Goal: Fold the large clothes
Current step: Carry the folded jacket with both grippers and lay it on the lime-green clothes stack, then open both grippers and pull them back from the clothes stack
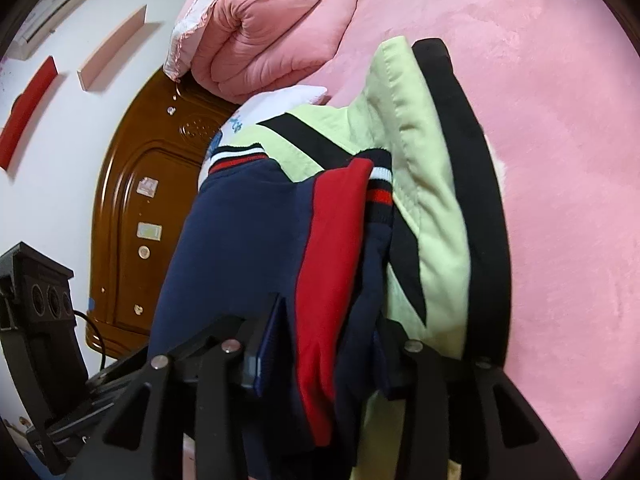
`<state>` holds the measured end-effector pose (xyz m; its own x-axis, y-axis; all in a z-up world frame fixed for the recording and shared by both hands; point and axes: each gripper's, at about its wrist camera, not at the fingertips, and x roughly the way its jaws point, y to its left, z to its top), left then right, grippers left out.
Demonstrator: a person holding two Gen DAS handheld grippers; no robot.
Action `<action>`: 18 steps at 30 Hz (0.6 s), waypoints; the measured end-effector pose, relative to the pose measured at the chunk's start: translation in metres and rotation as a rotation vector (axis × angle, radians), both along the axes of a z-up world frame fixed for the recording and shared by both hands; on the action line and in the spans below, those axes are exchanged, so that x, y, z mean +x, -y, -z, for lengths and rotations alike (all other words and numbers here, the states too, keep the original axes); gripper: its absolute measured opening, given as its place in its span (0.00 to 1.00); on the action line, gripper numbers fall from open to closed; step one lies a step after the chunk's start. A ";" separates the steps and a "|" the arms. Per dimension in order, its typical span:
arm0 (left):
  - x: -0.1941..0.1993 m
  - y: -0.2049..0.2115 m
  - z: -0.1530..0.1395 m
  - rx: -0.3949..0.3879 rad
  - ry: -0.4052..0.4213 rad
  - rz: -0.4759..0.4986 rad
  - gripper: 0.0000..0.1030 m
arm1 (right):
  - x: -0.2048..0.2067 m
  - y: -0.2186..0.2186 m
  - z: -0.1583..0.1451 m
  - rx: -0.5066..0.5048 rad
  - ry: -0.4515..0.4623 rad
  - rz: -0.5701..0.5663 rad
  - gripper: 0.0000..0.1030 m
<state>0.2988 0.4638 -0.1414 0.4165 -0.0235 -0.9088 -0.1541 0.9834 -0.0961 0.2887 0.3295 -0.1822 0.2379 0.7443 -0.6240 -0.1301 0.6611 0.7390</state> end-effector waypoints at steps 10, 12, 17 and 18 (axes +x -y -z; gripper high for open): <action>0.002 -0.003 0.000 0.002 -0.003 -0.014 0.60 | -0.001 0.005 -0.003 -0.030 0.003 -0.010 0.39; 0.001 -0.002 0.000 0.003 0.000 -0.023 0.60 | -0.001 0.004 -0.005 -0.038 0.008 -0.018 0.39; -0.004 0.003 0.001 0.021 0.022 -0.068 0.60 | -0.004 0.009 -0.008 -0.055 0.017 -0.027 0.40; -0.006 0.004 0.001 0.023 0.027 -0.078 0.60 | -0.005 0.011 -0.010 -0.057 0.021 -0.027 0.41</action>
